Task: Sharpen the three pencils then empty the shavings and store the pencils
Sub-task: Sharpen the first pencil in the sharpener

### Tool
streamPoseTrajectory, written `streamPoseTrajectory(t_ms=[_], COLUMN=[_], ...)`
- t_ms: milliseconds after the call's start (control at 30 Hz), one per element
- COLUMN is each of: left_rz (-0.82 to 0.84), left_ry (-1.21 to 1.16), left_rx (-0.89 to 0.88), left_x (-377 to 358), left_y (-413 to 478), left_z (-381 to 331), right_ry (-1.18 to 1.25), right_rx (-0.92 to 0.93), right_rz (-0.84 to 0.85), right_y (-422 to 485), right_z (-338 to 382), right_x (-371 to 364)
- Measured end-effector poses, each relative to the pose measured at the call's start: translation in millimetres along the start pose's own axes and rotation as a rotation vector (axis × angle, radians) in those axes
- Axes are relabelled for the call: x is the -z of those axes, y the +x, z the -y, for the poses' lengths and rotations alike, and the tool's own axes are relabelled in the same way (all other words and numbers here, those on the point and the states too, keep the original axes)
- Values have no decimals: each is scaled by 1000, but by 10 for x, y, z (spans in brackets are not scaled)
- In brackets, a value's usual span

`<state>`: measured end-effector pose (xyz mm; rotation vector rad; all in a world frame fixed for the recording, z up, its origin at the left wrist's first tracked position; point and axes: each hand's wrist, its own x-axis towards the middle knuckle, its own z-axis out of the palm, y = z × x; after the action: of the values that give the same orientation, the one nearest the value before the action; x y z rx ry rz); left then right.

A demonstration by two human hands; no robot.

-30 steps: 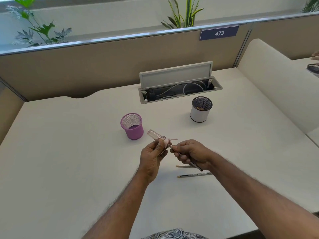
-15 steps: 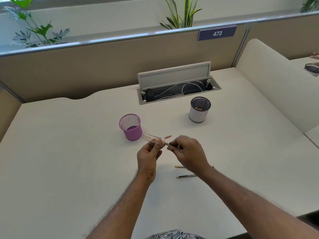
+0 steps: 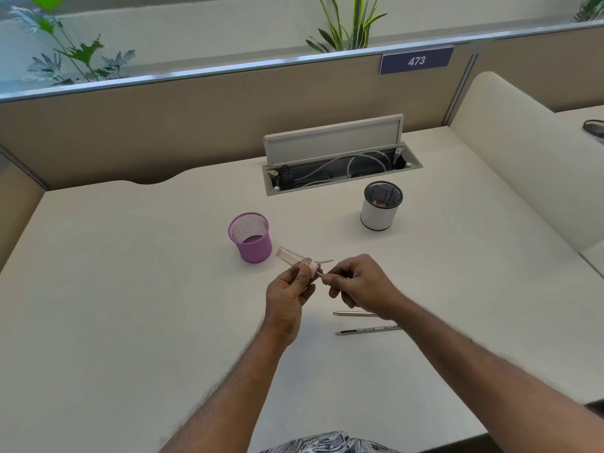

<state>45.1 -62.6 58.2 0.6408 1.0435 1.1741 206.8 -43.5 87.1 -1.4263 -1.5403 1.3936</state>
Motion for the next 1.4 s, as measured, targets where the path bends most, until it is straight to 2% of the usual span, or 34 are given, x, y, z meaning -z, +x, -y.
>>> streamPoseTrajectory(t_ms=[100,167,300,367,467,600,700,967,1133,1233,1300,1367,1400], left_rz=[64,74,43,9,-18,-63,-84,-25,0,-39,-71,-111,-132], left_ry=[22,20,17,15,35,25,6,28,46,45,62,74,82], left_rx=[15,11,-18,-23,-38,-54,-50,-35,-43,-70,-82,-88,-93], left_x=[4,7,-4,-10,-22,-32,-23,-10,-7,-6,-9,-16,-22], left_y=[-18,-14,-11,-9,-10,-10,-15,-40,-20,-9,-5,-3,-6], left_z=[-26,-22,-12,-13,-16,-2,37,39,37,36,43,62,73], right_ry=[294,352,352,324,173,-290,-371,153,318,195,46,-184,-400], right_rx=[-180,-245,-216,-176,-64,241,363,-48,-130,-53,23,208,353], right_rz=[154,219,245,169,-28,-253,-260,45,137,101,-16,-149,-220], right_y=[-3,0,-11,-4,-2,-18,-24,-11,-13,-9,-10,-43,-62], right_z=[27,39,59,60,39,-48,-97,-60,-37,-13,-17,-46,-72], right_x=[83,115,99,57,11,-84,-112,26,71,49,4,-43,-58])
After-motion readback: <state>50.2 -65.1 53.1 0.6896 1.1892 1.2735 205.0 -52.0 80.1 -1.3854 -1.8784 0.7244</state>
